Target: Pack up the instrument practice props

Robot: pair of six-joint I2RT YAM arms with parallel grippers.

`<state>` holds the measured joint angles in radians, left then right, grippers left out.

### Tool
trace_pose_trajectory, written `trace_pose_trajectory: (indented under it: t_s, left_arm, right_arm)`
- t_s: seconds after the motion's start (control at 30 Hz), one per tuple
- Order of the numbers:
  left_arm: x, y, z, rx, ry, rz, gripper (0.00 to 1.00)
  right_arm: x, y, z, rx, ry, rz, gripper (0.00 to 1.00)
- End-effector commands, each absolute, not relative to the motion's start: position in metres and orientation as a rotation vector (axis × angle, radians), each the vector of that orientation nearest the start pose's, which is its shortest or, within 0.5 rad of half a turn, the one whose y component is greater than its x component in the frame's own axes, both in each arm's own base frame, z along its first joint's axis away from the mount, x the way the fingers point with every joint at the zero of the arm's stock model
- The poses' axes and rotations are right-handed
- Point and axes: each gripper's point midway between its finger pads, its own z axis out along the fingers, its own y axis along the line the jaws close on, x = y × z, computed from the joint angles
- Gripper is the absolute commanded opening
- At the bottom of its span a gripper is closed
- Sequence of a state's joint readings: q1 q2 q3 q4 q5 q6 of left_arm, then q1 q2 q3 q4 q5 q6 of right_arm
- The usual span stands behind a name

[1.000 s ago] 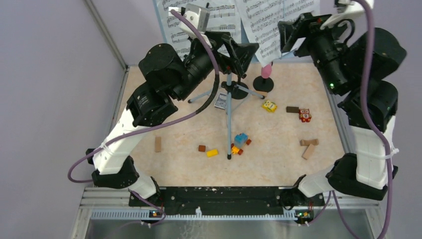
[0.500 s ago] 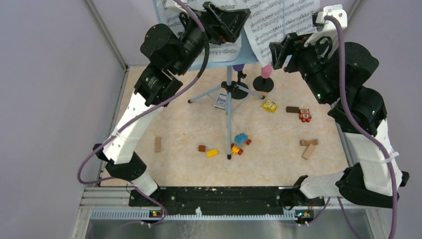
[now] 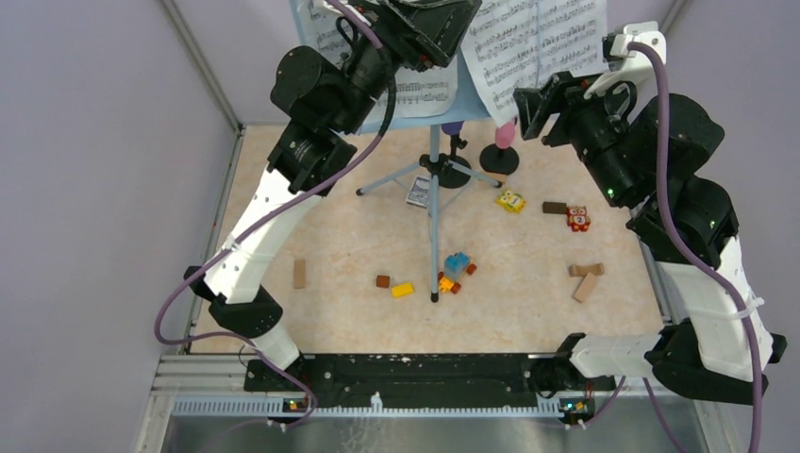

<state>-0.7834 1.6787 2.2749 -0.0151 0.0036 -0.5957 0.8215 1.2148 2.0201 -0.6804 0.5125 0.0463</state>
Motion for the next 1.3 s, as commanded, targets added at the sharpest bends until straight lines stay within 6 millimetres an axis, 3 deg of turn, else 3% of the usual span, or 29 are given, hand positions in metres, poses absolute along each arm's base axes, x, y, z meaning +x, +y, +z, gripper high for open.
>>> trace_pose_trajectory:
  t_s: [0.0,0.4,0.63,0.93,1.07,1.27]
  left_arm:
    - [0.301,-0.319,0.687,0.038,0.962,-1.264,0.99]
    - [0.307,-0.314,0.696,-0.017,0.898,-1.270,0.99]
    - [0.314,-0.322,0.689,-0.020,0.911,-1.276,0.99]
    - [0.308,-0.336,0.686,0.058,0.905,-1.315,0.97]
    - [0.300,-0.346,0.684,0.129,0.900,-1.349,0.90]
    - [0.303,-0.362,0.667,0.177,0.951,-1.366,0.84]
  right_arm:
    - [0.248,0.145,0.579,-0.113,1.417,0.383,0.61]
    - [0.244,0.146,0.573,-0.127,1.423,0.404,0.60]
    - [0.239,0.146,0.575,-0.128,1.418,0.432,0.60]
    - [0.234,0.140,0.575,-0.123,1.416,0.436,0.59]
    - [0.234,0.140,0.573,-0.127,1.418,0.431,0.59]
    - [0.236,0.141,0.568,-0.130,1.430,0.422,0.59]
